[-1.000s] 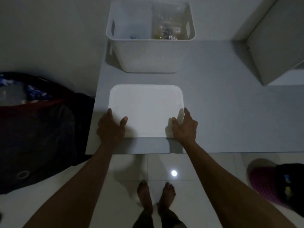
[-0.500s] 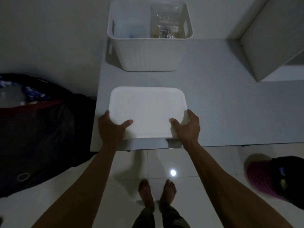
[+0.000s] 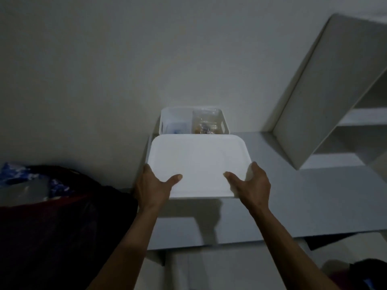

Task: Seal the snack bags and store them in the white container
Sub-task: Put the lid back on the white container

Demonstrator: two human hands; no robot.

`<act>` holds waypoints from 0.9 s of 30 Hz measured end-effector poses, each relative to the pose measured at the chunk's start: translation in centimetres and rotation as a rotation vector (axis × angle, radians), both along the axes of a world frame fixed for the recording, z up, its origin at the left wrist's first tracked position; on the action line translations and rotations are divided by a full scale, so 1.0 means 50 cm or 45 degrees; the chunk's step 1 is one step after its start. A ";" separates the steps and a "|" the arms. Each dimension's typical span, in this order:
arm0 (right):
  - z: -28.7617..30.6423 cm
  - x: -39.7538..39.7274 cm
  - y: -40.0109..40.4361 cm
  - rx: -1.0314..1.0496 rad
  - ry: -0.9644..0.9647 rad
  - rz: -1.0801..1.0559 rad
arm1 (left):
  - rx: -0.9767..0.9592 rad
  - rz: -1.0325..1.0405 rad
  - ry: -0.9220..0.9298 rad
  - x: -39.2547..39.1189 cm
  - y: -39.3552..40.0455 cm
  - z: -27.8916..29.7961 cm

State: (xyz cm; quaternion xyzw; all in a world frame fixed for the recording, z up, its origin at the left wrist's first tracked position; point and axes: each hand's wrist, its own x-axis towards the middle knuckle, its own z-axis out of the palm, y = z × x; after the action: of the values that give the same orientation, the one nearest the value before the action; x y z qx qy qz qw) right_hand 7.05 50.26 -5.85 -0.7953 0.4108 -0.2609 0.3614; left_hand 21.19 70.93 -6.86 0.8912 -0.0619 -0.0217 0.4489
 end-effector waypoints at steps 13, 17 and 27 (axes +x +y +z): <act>0.051 0.215 -0.118 0.082 -0.054 -0.010 | -0.021 -0.063 -0.031 0.206 -0.119 0.044; 0.034 0.289 -0.159 0.128 -0.033 -0.003 | -0.050 -0.062 0.084 0.282 -0.162 0.015; -0.062 0.449 -0.265 0.251 0.057 0.057 | -0.055 -0.041 0.105 0.420 -0.254 -0.051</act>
State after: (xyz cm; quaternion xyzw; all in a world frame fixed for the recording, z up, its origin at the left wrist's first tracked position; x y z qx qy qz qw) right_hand 29.49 37.01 -8.97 -0.7706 0.4247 -0.1933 0.4341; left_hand 42.18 58.21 -9.40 0.8786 -0.0583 -0.0644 0.4696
